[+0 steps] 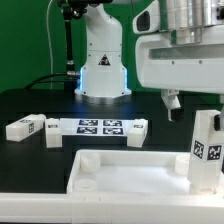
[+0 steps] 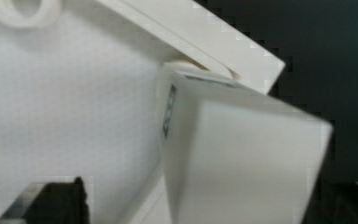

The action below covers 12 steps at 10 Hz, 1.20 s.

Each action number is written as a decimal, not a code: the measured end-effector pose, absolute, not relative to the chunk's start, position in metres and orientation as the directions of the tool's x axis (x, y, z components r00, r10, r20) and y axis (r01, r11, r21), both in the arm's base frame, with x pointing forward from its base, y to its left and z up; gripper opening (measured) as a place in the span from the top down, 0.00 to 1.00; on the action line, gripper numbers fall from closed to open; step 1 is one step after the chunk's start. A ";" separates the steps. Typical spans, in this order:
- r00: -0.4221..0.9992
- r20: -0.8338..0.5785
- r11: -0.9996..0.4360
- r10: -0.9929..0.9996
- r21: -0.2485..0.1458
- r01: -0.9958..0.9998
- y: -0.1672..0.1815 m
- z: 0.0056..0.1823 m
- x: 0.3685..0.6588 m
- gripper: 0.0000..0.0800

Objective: Assemble desk

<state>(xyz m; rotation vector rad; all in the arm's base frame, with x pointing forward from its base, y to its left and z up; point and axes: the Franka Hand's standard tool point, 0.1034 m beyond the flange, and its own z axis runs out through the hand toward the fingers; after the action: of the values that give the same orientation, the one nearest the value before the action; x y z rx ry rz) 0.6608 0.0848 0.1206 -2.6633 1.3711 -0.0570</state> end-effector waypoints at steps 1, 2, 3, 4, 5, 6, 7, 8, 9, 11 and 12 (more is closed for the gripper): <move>0.655 -0.026 -0.645 -0.755 -0.142 -0.750 0.089 0.120 0.659 0.20; 0.708 -0.016 -0.699 -0.706 -0.144 -0.701 0.092 0.120 0.659 0.20; 0.773 -0.002 -0.764 -0.635 -0.145 -0.628 0.091 0.120 0.659 0.19; 0.811 0.007 -0.803 -0.586 -0.145 -0.579 0.091 0.120 0.659 0.19; 0.851 0.018 -0.843 -0.526 -0.144 -0.518 0.091 0.120 0.659 0.19; 0.893 0.031 -0.887 -0.449 -0.139 -0.441 0.092 0.120 0.659 0.19; 0.929 0.045 -0.925 -0.368 -0.121 -0.360 0.095 0.120 0.658 0.19; 0.955 0.056 -0.953 -0.291 -0.102 -0.285 0.097 0.120 0.657 0.19; 0.983 0.071 -0.983 -0.169 -0.082 -0.163 0.098 0.120 0.657 0.19; 0.996 0.084 -0.999 0.025 -0.045 0.028 0.100 0.120 0.657 0.19; 0.989 0.088 -0.992 0.119 -0.032 0.122 0.100 0.119 0.657 0.19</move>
Offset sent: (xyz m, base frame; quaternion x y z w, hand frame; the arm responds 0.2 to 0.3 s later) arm 0.0000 0.0000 0.0000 0.0000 0.0000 -0.1938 0.9810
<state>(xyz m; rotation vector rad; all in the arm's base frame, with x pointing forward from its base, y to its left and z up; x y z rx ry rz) 0.6573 0.0999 0.1189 -3.0960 -0.1881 -0.1334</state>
